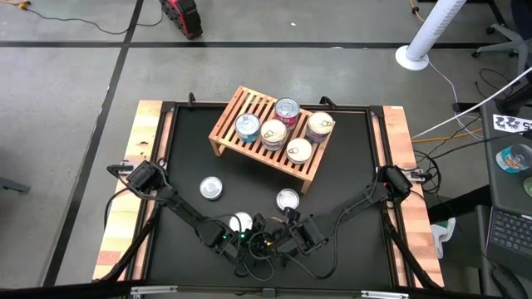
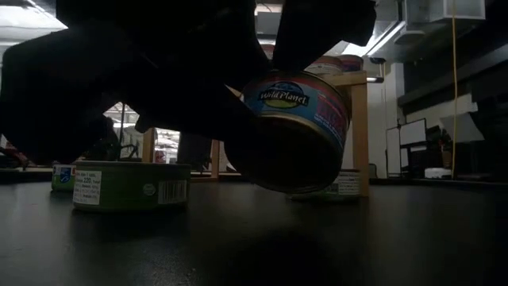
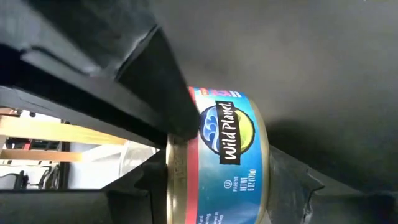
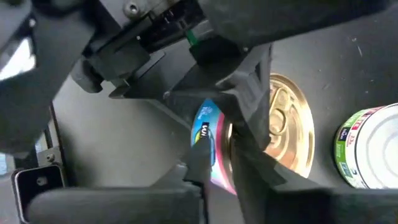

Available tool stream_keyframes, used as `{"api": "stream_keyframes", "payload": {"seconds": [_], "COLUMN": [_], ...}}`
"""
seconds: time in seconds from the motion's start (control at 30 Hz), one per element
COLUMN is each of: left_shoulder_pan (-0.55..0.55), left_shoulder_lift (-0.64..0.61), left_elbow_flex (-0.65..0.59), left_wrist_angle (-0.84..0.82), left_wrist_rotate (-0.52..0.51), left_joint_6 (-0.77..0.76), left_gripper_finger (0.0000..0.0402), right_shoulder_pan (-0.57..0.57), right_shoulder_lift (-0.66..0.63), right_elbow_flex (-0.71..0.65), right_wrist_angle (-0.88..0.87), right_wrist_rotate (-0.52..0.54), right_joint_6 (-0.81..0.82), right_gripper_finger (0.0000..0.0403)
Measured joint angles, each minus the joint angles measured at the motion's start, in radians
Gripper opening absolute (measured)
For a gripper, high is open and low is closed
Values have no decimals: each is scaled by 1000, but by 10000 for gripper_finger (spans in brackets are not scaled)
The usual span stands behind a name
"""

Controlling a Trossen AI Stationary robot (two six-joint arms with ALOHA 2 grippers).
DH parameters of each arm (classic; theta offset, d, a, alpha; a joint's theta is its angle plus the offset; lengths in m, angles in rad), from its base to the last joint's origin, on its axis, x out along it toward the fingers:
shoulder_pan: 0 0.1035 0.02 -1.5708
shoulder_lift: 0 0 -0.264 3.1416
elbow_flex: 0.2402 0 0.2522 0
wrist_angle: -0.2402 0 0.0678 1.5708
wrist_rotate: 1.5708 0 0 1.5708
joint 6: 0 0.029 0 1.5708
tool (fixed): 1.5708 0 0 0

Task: Stack canned seafood by type on shelf
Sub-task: Stack the blue and pink tuna can on top of the blue and pink tuna can on the shelf

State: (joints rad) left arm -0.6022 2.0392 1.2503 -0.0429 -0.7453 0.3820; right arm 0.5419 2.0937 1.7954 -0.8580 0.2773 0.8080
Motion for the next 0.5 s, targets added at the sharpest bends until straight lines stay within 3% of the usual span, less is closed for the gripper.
{"api": "stream_keyframes", "payload": {"seconds": [0.13,0.27,0.5], "left_shoulder_pan": [0,0,-6], "left_shoulder_lift": [0,-1,-19], "left_elbow_flex": [0,0,48], "left_wrist_angle": [0,3,3], "left_wrist_rotate": [-1,-8,-11], "left_joint_6": [0,-1,10], "left_gripper_finger": [182,186,184], "right_shoulder_pan": [-7,-11,39], "right_shoulder_lift": [-5,-37,-55], "right_elbow_flex": [3,61,280], "right_wrist_angle": [-19,-186,-551], "right_wrist_rotate": [-43,-80,178], "right_joint_6": [-1,-1,-2], "right_gripper_finger": [98,119,122]}}
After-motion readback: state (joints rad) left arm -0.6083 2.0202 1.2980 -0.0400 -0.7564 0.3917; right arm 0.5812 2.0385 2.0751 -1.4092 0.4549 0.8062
